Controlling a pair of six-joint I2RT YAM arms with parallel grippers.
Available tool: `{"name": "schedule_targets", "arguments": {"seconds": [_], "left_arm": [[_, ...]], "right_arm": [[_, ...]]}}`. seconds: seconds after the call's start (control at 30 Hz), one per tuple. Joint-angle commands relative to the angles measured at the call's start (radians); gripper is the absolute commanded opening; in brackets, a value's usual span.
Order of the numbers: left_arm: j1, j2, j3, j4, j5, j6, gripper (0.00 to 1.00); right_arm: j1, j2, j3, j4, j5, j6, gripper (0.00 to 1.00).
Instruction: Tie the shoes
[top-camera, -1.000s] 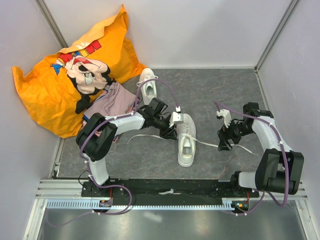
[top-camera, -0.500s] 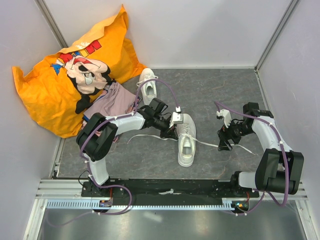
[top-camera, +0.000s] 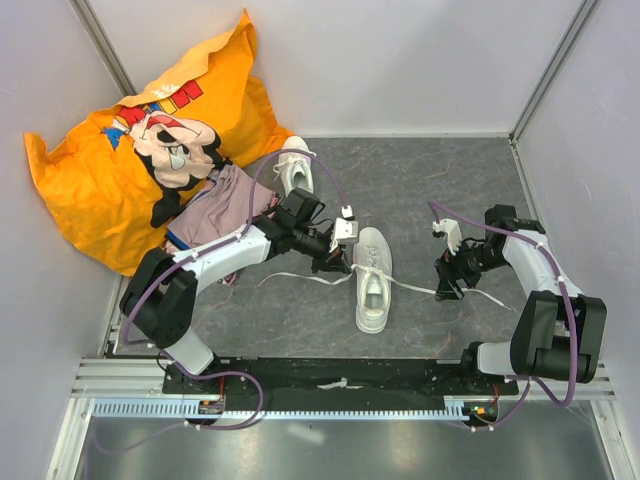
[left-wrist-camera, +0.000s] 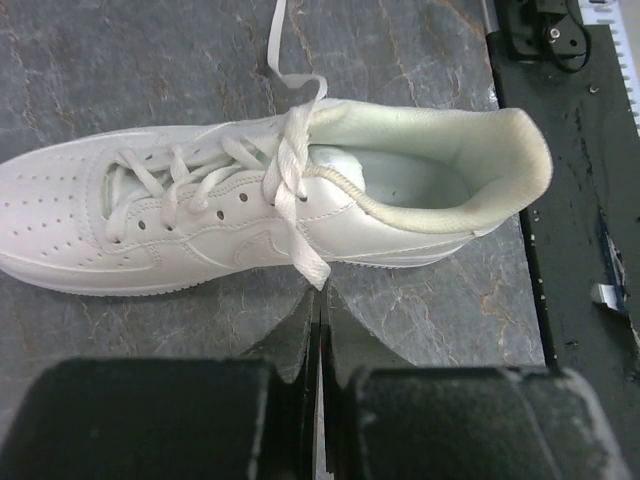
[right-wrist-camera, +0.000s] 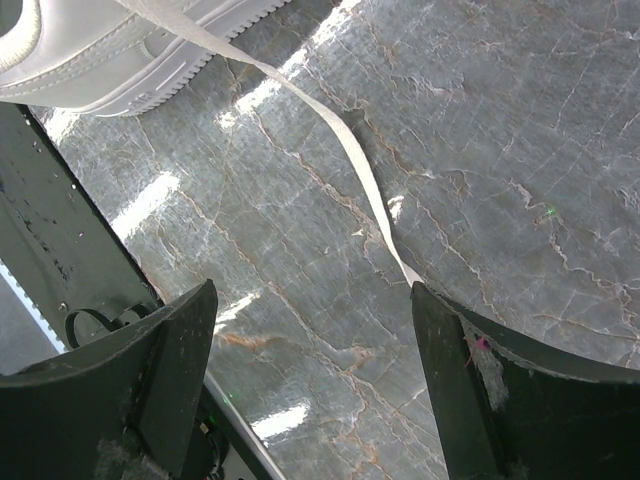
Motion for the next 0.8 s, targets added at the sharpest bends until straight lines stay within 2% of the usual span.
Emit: {"name": "schedule_targets", "arguments": {"seconds": [0.0, 0.13, 0.17, 0.3, 0.4, 0.63, 0.77], "left_arm": [[0.002, -0.045, 0.06, -0.051, 0.009, -0.031, 0.02], [-0.001, -0.02, 0.104, -0.058, 0.0, -0.07, 0.02], [-0.003, -0.011, 0.112, -0.068, -0.011, -0.07, 0.05], [-0.001, 0.038, 0.097, -0.088, -0.08, -0.03, 0.32], [-0.001, 0.059, 0.055, -0.069, -0.101, -0.001, 0.43], [-0.001, 0.119, 0.022, -0.005, -0.134, -0.018, 0.5], [-0.003, 0.147, 0.025, 0.017, -0.089, -0.059, 0.51]], "right_arm": [[0.004, -0.014, 0.026, 0.011, -0.043, -0.004, 0.86], [0.007, -0.02, 0.027, 0.016, -0.045, -0.001, 0.86], [0.007, -0.02, 0.028, 0.013, -0.045, -0.001, 0.86], [0.007, -0.024, 0.031, 0.011, -0.036, 0.0, 0.86], [0.007, -0.035, 0.023, 0.008, -0.026, -0.007, 0.86], [0.007, -0.038, 0.018, 0.002, -0.009, -0.013, 0.87], [0.007, -0.035, 0.018, 0.004, -0.005, -0.015, 0.87]]}}
